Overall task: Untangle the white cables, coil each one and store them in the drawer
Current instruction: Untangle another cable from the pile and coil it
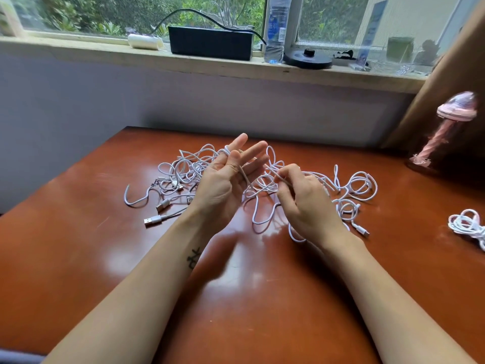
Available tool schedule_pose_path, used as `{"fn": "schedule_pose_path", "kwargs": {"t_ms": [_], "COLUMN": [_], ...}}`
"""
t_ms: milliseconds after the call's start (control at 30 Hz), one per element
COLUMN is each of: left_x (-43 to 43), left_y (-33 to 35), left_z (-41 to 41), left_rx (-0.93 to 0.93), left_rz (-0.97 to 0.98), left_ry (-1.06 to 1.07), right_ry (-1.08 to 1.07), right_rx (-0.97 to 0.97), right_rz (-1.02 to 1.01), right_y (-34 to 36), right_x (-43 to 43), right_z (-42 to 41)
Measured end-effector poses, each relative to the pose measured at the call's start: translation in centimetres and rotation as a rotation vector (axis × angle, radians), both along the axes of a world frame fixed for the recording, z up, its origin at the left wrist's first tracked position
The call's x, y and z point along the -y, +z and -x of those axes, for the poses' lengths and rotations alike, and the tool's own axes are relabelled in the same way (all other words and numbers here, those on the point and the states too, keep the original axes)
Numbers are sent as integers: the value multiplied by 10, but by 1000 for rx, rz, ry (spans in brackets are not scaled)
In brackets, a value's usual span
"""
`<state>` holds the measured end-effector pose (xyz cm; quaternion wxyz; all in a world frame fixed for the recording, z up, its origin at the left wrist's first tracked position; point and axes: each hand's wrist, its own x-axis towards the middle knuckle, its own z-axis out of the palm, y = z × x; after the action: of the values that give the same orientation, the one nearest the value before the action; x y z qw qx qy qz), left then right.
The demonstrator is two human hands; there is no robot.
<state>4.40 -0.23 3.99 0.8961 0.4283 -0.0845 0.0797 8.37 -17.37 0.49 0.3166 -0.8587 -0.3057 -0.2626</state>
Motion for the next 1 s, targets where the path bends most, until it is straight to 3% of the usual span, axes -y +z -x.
{"fn": "schedule_pose_path", "kwargs": {"t_ms": [200, 367, 500, 733, 867, 1000], "left_x": [-4, -13, -17, -7, -1, 2], "left_y": [4, 9, 7, -10, -18, -26], "left_z": [-1, -3, -5, -6, -3, -4], "left_rx": [-8, 21, 34, 108, 266, 382], "left_rz": [87, 30, -71, -419, -701, -947], "left_ry": [-25, 38, 104, 222, 207, 283], "right_ry": [18, -97, -132, -3, 25, 151], "right_rx": [54, 76, 168, 257, 368, 104], "right_rz": [115, 210, 174, 174, 70, -16], "right_y": [-2, 1, -1, 3, 10, 6], "right_x": [4, -1, -1, -5, -5, -6], "right_z": [-8, -9, -8, -1, 3, 3]}}
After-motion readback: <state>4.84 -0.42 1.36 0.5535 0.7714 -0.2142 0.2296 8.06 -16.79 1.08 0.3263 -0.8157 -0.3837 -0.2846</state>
